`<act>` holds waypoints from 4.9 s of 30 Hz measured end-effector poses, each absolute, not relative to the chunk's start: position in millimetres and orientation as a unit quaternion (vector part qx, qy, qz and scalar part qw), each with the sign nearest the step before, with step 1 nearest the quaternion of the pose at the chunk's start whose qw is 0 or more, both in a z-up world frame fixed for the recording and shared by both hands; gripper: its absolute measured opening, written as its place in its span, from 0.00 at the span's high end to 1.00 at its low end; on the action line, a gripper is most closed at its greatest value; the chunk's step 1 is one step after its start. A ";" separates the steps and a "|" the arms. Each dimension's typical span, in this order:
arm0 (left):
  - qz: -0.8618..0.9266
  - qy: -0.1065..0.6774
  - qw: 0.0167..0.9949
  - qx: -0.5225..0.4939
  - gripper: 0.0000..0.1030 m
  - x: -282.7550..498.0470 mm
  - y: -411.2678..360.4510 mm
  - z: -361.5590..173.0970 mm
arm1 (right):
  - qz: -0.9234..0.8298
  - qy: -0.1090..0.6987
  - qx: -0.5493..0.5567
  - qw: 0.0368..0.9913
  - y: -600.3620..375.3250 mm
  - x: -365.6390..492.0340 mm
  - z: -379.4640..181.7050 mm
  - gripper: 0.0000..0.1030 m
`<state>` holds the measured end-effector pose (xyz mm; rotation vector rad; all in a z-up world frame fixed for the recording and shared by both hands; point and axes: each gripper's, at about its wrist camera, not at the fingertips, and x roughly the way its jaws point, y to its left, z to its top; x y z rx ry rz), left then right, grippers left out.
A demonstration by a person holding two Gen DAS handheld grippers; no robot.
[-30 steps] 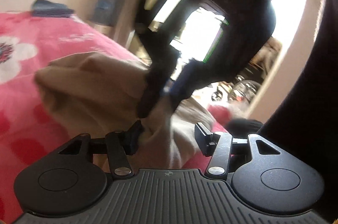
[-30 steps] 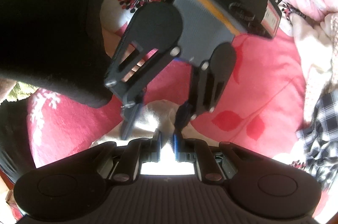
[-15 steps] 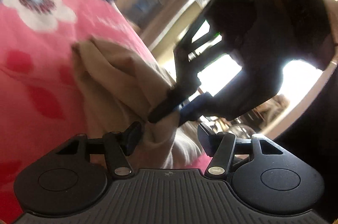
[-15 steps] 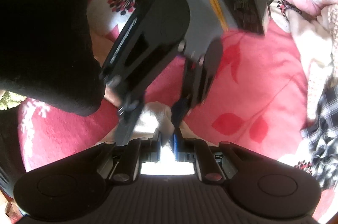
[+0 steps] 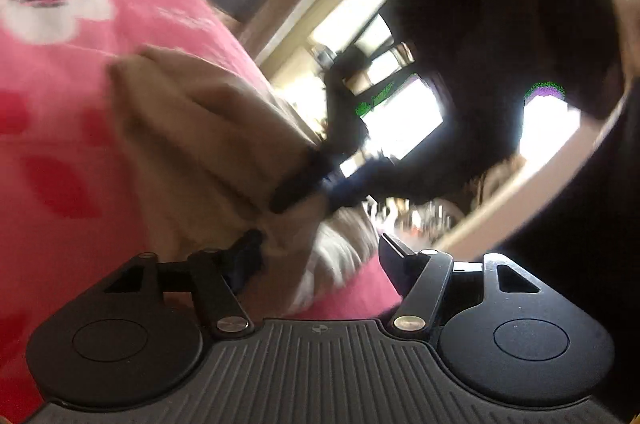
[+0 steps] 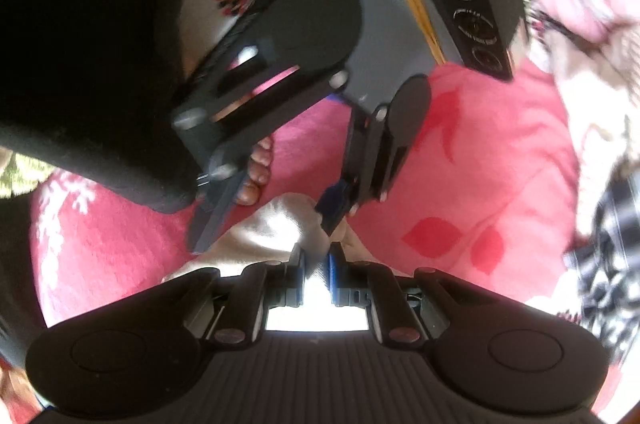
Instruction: Fold clothes
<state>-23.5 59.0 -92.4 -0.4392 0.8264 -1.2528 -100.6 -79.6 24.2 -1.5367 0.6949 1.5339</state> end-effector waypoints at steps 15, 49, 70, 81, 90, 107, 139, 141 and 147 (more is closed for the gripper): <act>-0.410 0.328 0.824 -0.213 0.46 8.9 74.7 -84.3 | 0.588 0.276 -0.623 0.435 -78.2 -89.3 27.4 0.59; -0.365 0.263 0.888 -0.098 0.49 -10.5 10.0 -96.1 | 0.341 0.597 -0.027 0.726 -168.7 60.7 35.2 0.34; -0.342 0.254 0.902 -0.069 0.49 -19.1 5.9 -93.3 | 0.307 0.611 0.051 0.727 -165.6 79.0 8.6 0.27; -0.339 0.255 0.904 -0.058 0.49 -20.2 3.2 -92.0 | 0.194 0.614 0.092 0.759 -204.5 104.5 9.0 0.22; -0.327 0.226 0.917 -0.043 0.49 -25.1 -3.5 -90.5 | 0.255 0.571 -0.033 0.779 -154.6 53.9 24.0 0.33; -0.395 0.170 0.901 0.054 0.83 -14.3 -25.0 -86.4 | 0.241 0.510 0.041 0.825 -182.0 37.6 19.4 0.93; -0.398 0.228 0.889 -0.003 0.78 -7.3 -5.2 -90.4 | 0.230 0.519 0.365 0.738 -247.7 53.0 -33.9 0.93; -0.400 0.213 0.891 0.025 0.80 -11.7 -8.1 -88.2 | 0.232 0.518 0.370 0.736 -248.8 53.2 -35.3 0.93; -0.413 0.182 0.887 0.097 0.83 -16.4 -26.4 -89.3 | 0.251 0.523 0.352 0.735 -240.3 55.3 -32.2 0.93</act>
